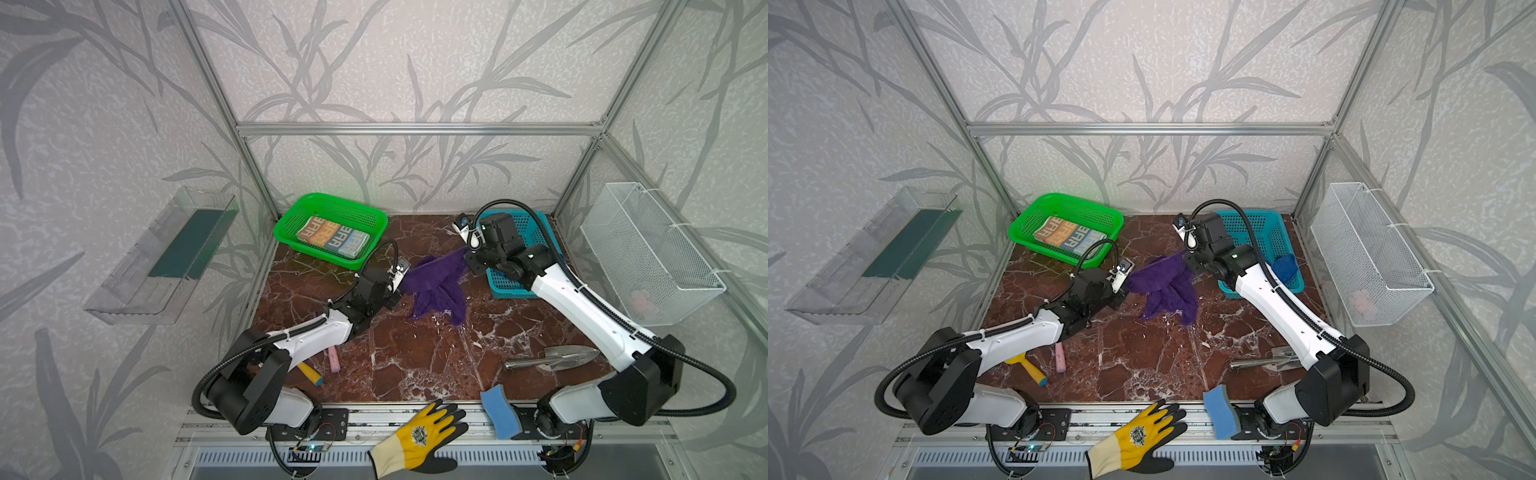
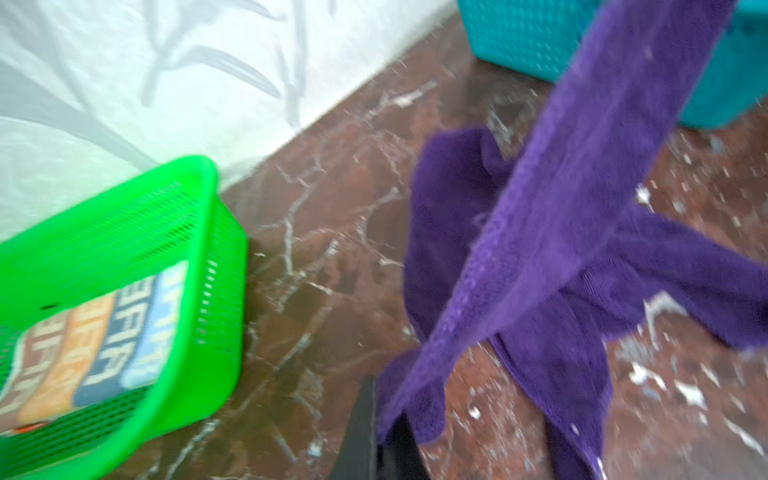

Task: Fold and stack the towels
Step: 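Lift the purple towel with both grippers and spread it apart between them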

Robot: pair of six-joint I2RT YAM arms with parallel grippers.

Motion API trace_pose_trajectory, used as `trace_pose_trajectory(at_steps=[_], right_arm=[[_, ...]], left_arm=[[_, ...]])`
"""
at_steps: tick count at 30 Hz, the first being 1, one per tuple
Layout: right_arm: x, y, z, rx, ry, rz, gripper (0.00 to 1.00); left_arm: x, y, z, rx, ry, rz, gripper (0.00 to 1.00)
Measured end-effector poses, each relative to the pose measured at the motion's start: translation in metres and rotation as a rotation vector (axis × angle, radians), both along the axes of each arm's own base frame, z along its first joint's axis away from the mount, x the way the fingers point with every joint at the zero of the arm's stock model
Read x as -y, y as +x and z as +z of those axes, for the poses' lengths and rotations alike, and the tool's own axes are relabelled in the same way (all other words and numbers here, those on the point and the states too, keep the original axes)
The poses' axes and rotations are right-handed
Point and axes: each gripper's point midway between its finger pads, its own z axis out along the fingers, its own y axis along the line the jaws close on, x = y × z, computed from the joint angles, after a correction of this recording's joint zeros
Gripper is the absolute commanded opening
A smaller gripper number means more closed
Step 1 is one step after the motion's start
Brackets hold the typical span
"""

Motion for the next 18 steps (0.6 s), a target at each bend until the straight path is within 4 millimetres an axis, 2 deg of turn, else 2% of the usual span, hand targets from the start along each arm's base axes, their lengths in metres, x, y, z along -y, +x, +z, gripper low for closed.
trace_pose_trajectory(at_steps=[4,8,11,15,18], right_arm=[[0.006,0.011,0.017,0.022,0.070,-0.040,0.00],[-0.004,0.020,0.060,0.097,0.149,-0.024,0.00],[-0.008,0.022,0.096,0.162,0.202,-0.002,0.00],[-0.005,0.023,0.130,0.231,0.249,0.020,0.00],[-0.004,0.020,0.147,0.265,0.268,0.044,0.00]], left_arm=[[-0.008,0.031,0.086,0.135,-0.042,0.139,0.00],[-0.012,0.044,0.177,0.255,-0.099,0.202,0.00],[-0.017,0.046,0.230,0.328,-0.122,0.231,0.00],[-0.022,0.043,0.273,0.375,-0.124,0.243,0.00],[-0.025,0.039,0.294,0.384,-0.119,0.240,0.00]])
